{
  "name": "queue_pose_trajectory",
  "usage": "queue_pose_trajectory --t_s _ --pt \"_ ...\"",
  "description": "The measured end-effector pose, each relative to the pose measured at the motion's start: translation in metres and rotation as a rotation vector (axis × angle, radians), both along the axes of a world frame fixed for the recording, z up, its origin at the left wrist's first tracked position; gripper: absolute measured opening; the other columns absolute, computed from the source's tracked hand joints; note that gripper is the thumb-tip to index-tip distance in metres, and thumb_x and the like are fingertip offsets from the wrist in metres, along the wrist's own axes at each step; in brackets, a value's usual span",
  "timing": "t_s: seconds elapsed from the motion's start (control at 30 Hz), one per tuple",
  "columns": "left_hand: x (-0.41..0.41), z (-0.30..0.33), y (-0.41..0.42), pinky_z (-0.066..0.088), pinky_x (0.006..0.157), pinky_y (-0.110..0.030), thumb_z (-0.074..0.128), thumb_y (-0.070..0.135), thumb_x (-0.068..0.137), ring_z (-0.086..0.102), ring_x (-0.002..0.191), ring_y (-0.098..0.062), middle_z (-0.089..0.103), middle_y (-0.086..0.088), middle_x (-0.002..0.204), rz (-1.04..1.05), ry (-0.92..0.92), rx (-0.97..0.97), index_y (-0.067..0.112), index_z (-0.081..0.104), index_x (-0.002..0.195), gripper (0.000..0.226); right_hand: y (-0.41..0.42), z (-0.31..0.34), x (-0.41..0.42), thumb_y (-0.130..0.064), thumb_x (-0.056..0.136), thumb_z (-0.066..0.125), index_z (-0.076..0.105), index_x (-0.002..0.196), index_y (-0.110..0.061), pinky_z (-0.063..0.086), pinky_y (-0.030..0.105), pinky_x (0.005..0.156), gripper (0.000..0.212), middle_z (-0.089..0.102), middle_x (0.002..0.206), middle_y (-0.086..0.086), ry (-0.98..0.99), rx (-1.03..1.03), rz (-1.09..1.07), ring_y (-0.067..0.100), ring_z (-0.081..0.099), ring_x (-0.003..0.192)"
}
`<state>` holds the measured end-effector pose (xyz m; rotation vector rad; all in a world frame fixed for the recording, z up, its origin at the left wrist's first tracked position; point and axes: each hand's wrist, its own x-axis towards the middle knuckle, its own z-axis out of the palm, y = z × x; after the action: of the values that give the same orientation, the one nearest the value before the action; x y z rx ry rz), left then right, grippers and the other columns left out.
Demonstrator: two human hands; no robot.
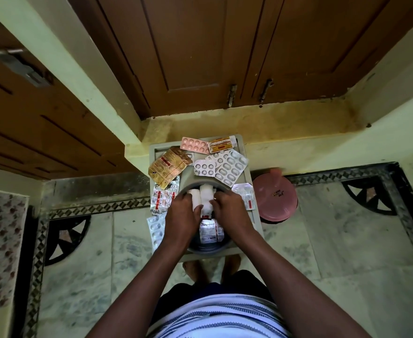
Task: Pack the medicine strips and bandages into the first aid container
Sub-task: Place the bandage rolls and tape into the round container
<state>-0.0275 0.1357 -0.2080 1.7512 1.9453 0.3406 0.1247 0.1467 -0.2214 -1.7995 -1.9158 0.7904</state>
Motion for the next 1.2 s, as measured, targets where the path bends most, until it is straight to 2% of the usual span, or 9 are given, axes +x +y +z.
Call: queue_pose_trajectory --t_s 0.2,0.3,0.4,0.53,0.67,0.8,0.97,1.13,1.2 --pt "-0.001 -0.004 -0.015 0.055 0.076 -0.04 0.064 0.027 0.096 0.066 0.099 -0.036 0.068 -0.019 0.116 -0.03 0.035 0.044 0.004 0.066 0.111 0.028 -0.048 0.001 0.053 -0.011 0.091 0.07 0.07 0.092 -0.007 0.048 0.035 0.064 0.005 0.065 0.087 0.009 -0.008 0.194 -0.193 0.026 0.062 0.073" --pt "-0.003 -0.004 -0.028 0.055 0.084 -0.042 0.062 0.015 0.094 0.062 0.109 -0.038 0.064 -0.02 0.124 -0.045 0.118 0.137 0.001 0.065 0.116 0.026 -0.072 -0.004 0.073 -0.021 0.083 0.071 0.072 0.1 -0.014 0.051 0.034 0.061 0.018 0.064 0.095 0.003 -0.051 0.064 -0.272 0.028 0.065 0.071" --pt "-0.009 -0.006 -0.038 0.046 0.106 -0.042 0.059 0.005 0.093 0.053 0.124 -0.036 0.057 -0.02 0.137 -0.093 0.148 0.273 -0.001 0.062 0.128 0.036 -0.09 -0.004 0.078 -0.037 0.078 0.072 0.07 0.115 -0.024 0.053 0.034 0.065 0.04 0.06 0.109 -0.002 -0.134 -0.084 -0.277 0.025 0.066 0.087" --pt "-0.011 -0.008 -0.052 0.04 0.116 -0.046 0.059 -0.001 0.093 0.042 0.141 -0.036 0.048 -0.018 0.149 -0.052 0.112 0.239 -0.001 0.053 0.14 0.047 -0.097 -0.007 0.078 -0.035 0.076 0.073 0.061 0.133 -0.028 0.056 0.038 0.072 0.059 0.05 0.127 0.001 -0.214 -0.241 -0.138 0.028 0.063 0.104" --pt "-0.015 -0.011 -0.061 0.042 0.113 -0.04 0.054 -0.014 0.089 0.041 0.146 -0.032 0.044 -0.017 0.155 -0.017 -0.016 0.161 -0.001 0.05 0.145 0.058 -0.094 -0.013 0.074 -0.015 0.08 0.069 0.064 0.124 -0.019 0.053 0.039 0.068 0.045 0.05 0.124 0.007 -0.223 -0.219 -0.117 0.034 0.065 0.1" --pt "-0.027 -0.012 -0.06 0.031 0.115 -0.024 0.049 -0.021 0.08 0.043 0.145 -0.025 0.044 -0.012 0.158 0.027 -0.058 0.15 0.002 0.048 0.148 0.072 -0.095 -0.016 0.073 -0.021 0.077 0.07 0.062 0.129 -0.017 0.054 0.039 0.073 0.052 0.052 0.126 0.008 -0.172 -0.24 -0.202 0.035 0.064 0.104" --pt "-0.04 -0.014 -0.057 0.027 0.116 -0.019 0.05 -0.019 0.084 0.048 0.142 -0.026 0.051 -0.013 0.153 -0.012 -0.093 0.182 0.003 0.051 0.147 0.067 -0.098 -0.014 0.073 -0.026 0.069 0.073 0.069 0.114 -0.014 0.049 0.034 0.067 0.047 0.051 0.114 0.003 -0.108 -0.253 -0.265 0.033 0.065 0.094" --pt "-0.051 -0.016 -0.058 0.023 0.115 -0.008 0.054 -0.009 0.094 0.051 0.139 -0.024 0.055 -0.012 0.15 -0.021 -0.143 0.188 0.005 0.053 0.146 0.054 -0.099 0.003 0.067 -0.028 0.067 0.079 0.071 0.109 -0.02 0.053 0.033 0.061 0.044 0.054 0.11 -0.001 -0.071 -0.05 -0.352 0.025 0.065 0.084" --pt "-0.054 -0.018 -0.06 0.028 0.116 -0.015 0.057 -0.003 0.096 0.053 0.138 -0.025 0.057 -0.012 0.148 -0.026 -0.161 0.18 0.005 0.054 0.145 0.05 -0.093 0.011 0.058 -0.032 0.067 0.079 0.071 0.111 -0.021 0.054 0.032 0.063 0.045 0.056 0.112 0.0 -0.053 0.036 -0.331 0.023 0.063 0.091"
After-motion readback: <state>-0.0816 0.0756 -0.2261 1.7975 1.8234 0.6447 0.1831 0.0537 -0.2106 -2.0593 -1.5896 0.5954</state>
